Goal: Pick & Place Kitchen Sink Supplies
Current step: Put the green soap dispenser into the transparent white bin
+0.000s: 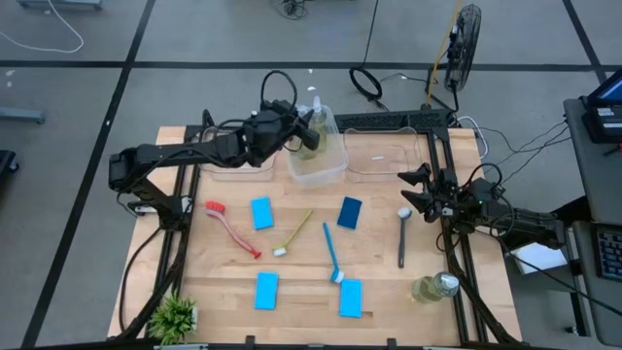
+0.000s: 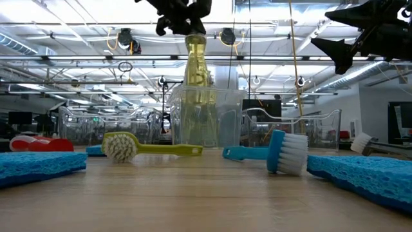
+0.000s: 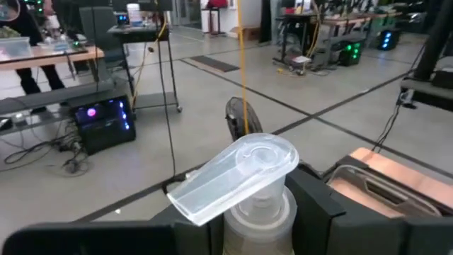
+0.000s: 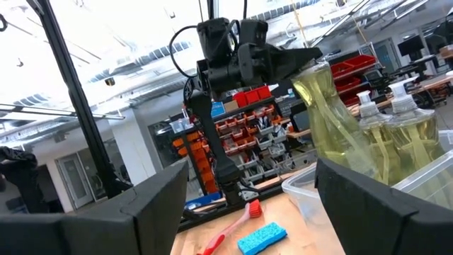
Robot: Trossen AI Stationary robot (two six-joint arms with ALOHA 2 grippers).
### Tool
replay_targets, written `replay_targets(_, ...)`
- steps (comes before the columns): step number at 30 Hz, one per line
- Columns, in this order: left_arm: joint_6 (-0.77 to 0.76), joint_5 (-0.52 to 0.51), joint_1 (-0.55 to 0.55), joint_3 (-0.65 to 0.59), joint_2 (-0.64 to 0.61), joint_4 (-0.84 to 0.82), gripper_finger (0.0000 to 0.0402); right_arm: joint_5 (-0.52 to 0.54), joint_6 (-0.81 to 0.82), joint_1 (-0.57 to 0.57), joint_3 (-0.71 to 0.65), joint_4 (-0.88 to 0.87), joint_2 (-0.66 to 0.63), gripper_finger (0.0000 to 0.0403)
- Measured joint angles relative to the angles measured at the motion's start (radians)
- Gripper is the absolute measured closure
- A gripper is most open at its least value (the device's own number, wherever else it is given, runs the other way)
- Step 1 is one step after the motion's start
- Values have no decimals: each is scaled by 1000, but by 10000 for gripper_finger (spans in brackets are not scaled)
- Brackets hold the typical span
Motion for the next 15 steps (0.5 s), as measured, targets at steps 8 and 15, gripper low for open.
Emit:
replay_targets(8,-29,-34,-4,0,55,-23,289,0,0,0,0,0,0,108)
replay_targets(15,-55,-52,-13,-1,96,-72,290,-1,0,0,0,0,0,108)
